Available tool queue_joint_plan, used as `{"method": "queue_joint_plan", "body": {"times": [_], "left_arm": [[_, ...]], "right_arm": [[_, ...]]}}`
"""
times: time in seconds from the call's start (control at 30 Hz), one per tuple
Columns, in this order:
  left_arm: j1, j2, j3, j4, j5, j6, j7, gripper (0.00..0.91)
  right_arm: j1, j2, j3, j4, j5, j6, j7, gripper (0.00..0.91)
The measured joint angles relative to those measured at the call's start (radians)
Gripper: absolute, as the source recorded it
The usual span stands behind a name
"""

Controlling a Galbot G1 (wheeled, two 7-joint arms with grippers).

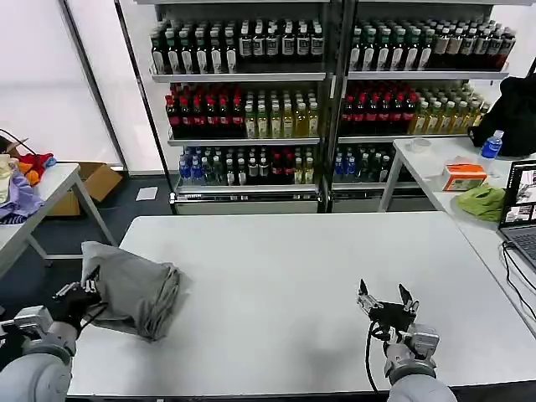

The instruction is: Fold and organize the clothes.

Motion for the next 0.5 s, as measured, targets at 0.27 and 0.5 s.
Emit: {"method": "queue_joint_plan", "body": {"times": [0.27,0.5], "left_arm": [[0.007,-0.005,0.023,-0.032,0.032,-0.002,0.001,0.000],[-0.004,-0.049,0.127,-0.112,0.044,0.023,-0.024,0.000]], "right_arm": [[-0.010,0.011,0.013,0.002,-0.012,0.003,-0.001,0.907],[-0.021,0.023,0.037,0.005,-0.030,-0.002,-0.002,0.907]]}}
